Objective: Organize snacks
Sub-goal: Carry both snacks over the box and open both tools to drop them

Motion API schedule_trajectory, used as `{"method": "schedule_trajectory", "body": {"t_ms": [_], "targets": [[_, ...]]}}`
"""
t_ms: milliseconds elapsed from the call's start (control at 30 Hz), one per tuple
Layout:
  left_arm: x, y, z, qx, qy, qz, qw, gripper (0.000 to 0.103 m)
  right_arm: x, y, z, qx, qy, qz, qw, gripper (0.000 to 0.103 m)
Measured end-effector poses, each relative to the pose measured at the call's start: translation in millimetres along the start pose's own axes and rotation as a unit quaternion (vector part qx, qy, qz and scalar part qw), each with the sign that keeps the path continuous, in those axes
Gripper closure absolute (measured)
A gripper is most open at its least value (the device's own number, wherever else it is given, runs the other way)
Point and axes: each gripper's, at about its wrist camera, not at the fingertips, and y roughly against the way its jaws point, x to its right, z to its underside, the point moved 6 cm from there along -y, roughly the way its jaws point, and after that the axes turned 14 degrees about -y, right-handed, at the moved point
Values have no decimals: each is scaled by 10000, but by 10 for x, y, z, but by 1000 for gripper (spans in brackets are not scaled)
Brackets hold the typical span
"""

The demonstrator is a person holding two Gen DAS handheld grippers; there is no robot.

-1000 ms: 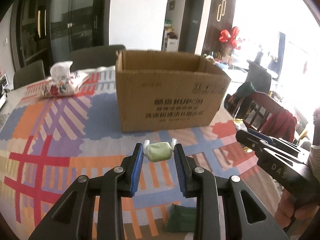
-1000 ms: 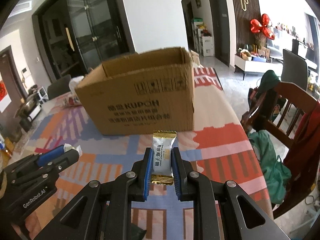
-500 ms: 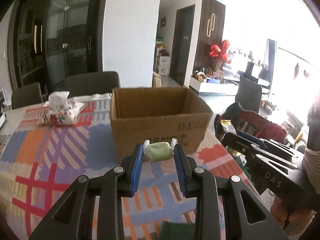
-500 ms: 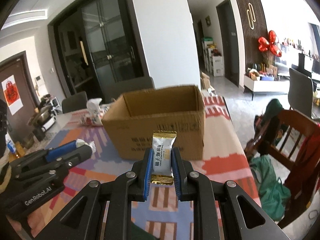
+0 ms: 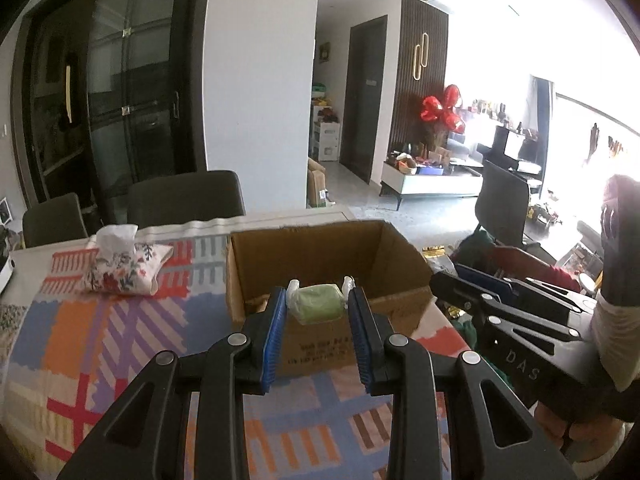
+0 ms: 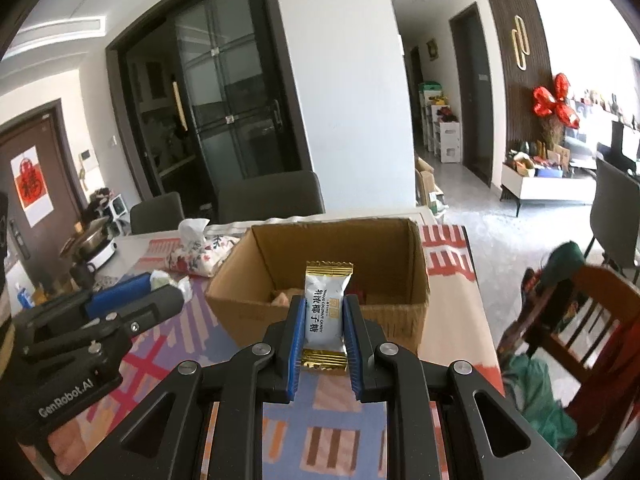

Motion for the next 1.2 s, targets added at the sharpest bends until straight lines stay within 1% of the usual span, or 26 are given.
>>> {"method": "schedule_trajectory", "body": {"t_ms": [133,267,433,600,800,833,867,900,933,967,1133,1200], "targets": [[-83,-87,-167,-14,-13,-34,10000,72,-50,-73,-146,-4,39,-17,10000,83],[-205,-213,-304,-80,119,-87,9999,72,-52,-184,-318,-38,33,38,10000,83],[-305,-443,-390,-299,167,-89,9994,72,-28,-361,-486,-172,92,100,9998,83],[-361,-679,-380,-577,171,-119,9981,72,-2,-521,-552,-308,100,151,9994,83],[-375,-902,-367,-885,174,-194,9957,70,40,-696,-527,-481,117,187,9986,82],[-361,-901,-379,-903,171,-173,9956,64,47,-723,-523,-508,102,155,9985,82],[-353,-897,-379,-898,176,-153,9957,58,55,-734,-522,-493,96,144,9986,81],[-353,-883,-375,-874,177,-177,9959,49,64,-741,-530,-471,102,169,9987,78],[-353,-852,-365,-842,159,-266,9960,47,79,-740,-537,-422,113,205,9988,64],[-349,-817,-353,-815,130,-349,9960,47,89,-724,-531,-362,122,230,9990,54],[-280,-618,-225,-798,-26,-698,9944,46,107,-592,-409,-342,185,170,9991,53],[-235,-509,-147,-734,-66,-744,9945,46,110,-516,-344,-355,183,107,9991,52]]}}
